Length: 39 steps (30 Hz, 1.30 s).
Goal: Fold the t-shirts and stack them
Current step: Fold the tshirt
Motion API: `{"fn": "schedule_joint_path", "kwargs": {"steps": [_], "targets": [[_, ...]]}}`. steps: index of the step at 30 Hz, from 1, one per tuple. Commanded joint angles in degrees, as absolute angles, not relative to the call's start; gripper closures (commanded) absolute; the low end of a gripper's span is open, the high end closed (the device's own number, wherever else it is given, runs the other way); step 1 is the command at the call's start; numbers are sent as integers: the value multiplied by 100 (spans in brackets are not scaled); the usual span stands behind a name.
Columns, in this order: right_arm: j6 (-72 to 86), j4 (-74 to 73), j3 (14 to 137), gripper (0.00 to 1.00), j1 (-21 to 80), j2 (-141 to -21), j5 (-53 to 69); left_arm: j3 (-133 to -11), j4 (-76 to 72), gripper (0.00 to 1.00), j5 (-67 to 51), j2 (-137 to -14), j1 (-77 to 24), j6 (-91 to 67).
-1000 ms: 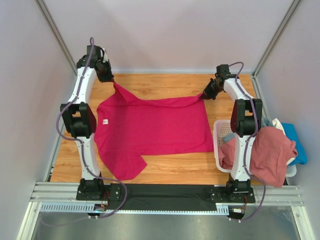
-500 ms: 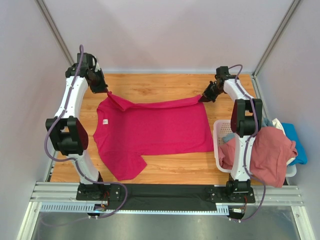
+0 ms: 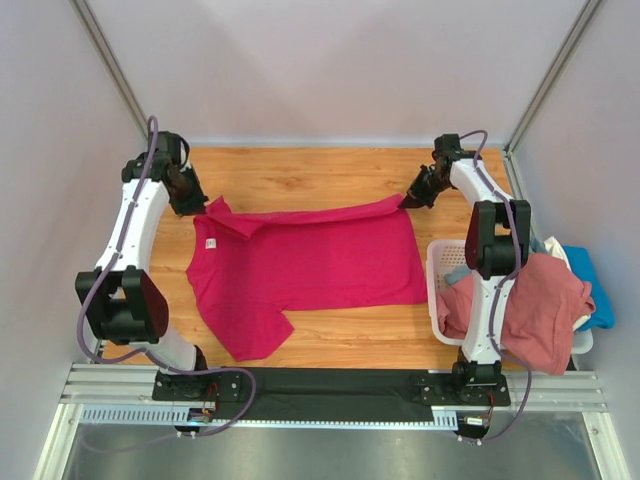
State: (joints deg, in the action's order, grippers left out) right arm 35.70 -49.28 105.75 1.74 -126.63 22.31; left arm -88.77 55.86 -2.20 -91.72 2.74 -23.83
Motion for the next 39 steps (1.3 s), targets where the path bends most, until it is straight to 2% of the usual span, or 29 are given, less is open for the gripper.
{"fn": "schedule_joint_path", "kwargs": {"steps": [1, 12, 17, 19, 21, 22, 24, 25, 27, 28, 30, 33, 36, 39], "targets": [[3445, -5019, 10415, 100, 167, -12322, 2312, -8553, 5713, 100, -17, -8851, 308, -2654], [3366, -5027, 10195, 100, 158, -12322, 2136, -7789, 5590, 100, 334, -8824, 308, -2988], [3191, -5177, 10011, 95, 184, -12182, 1934, -7235, 5537, 100, 361, -8640, 343, -3365], [3164, -5133, 9915, 90, 193, -11989, 1829, -6848, 5502, 100, 211, -8404, 343, -3462], [3120, -4853, 9695, 75, 211, -11744, 1680, -6419, 5388, 99, 158, -8193, 343, -3603], [3103, -4782, 9668, 71, 211, -11681, 1566, -6312, 5283, 82, 202, -7974, 343, -3638], [2962, -4571, 9747, 66, 211, -11654, 1407, -6249, 5212, 62, 324, -7832, 351, -3595], [2901, -4570, 9869, 64, 211, -11689, 1363, -6310, 5195, 42, 360, -7831, 343, -3543], [2646, -4614, 10343, 60, 220, -11942, 1310, -6652, 5151, 36, 456, -7901, 343, -3393], [2559, -4675, 10545, 59, 220, -12057, 1310, -6775, 4994, 29, 492, -8049, 343, -3245], [2392, -4737, 11097, 55, 220, -12425, 1388, -7117, 4678, 23, 344, -8295, 343, -2946], [2268, -4930, 11835, 49, 211, -12971, 1652, -7925, 4412, 23, -112, -9235, 439, -2435], [2224, -4966, 12111, 48, 220, -13253, 1863, -8717, 4535, 24, -299, -10176, 518, -2189], [2180, -4896, 12155, 47, 211, -13368, 1907, -9289, 4666, 31, -483, -10913, 650, -2066]]}}
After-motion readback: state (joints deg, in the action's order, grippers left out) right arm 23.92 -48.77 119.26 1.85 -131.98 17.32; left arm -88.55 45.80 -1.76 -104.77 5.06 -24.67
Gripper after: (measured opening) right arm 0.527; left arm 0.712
